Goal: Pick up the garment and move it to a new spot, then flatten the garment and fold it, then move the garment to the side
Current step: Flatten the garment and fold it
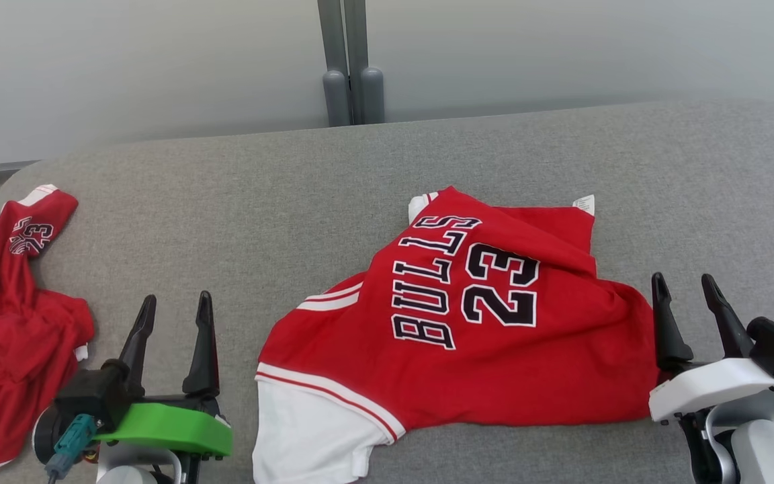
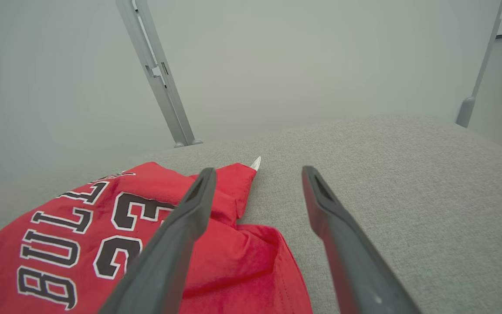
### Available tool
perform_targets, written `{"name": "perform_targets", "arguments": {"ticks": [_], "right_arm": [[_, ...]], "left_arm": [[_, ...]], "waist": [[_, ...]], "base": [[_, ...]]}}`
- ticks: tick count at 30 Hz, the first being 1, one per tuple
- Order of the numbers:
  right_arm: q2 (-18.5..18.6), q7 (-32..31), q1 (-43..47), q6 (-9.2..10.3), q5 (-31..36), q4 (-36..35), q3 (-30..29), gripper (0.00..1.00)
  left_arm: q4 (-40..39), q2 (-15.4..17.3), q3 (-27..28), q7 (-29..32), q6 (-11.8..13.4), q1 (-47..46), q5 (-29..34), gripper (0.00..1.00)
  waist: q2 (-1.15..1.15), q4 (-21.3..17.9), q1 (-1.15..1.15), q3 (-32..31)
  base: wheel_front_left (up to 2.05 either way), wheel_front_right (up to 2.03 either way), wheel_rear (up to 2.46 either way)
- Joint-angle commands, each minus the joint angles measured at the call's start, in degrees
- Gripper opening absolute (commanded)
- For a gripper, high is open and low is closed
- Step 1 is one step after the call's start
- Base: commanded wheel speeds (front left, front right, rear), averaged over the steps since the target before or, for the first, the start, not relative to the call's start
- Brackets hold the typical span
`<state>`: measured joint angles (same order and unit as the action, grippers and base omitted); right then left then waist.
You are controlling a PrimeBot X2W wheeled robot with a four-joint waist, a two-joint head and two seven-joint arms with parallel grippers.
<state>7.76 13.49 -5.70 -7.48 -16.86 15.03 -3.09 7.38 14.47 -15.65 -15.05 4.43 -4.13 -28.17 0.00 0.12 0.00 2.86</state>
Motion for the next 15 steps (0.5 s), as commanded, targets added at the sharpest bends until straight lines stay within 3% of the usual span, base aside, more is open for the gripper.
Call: {"name": "perform_targets", "arguments": {"ticks": [1, 15], "right_arm": [[0.0, 0.4, -0.5, -0.03, 0.3, -0.4, 0.1, 1.00], [0.4, 1.7, 0.4, -0.03, -0.3, -2.9, 3.4, 1.00]], "left_arm": [[-0.6, -0.6, 1.1, -0.2, -0.6, 0.7, 1.0, 1.00], [-2.2, -5.7, 9.8, -0.1, -2.5, 3.9, 9.6, 1.00]], "waist": [[0.00, 0.1, 0.00, -0.2], [0.00, 0.5, 0.00, -2.8]], "base": [[0.00, 0.00, 0.00], [0.00, 0.00, 0.00]]}}
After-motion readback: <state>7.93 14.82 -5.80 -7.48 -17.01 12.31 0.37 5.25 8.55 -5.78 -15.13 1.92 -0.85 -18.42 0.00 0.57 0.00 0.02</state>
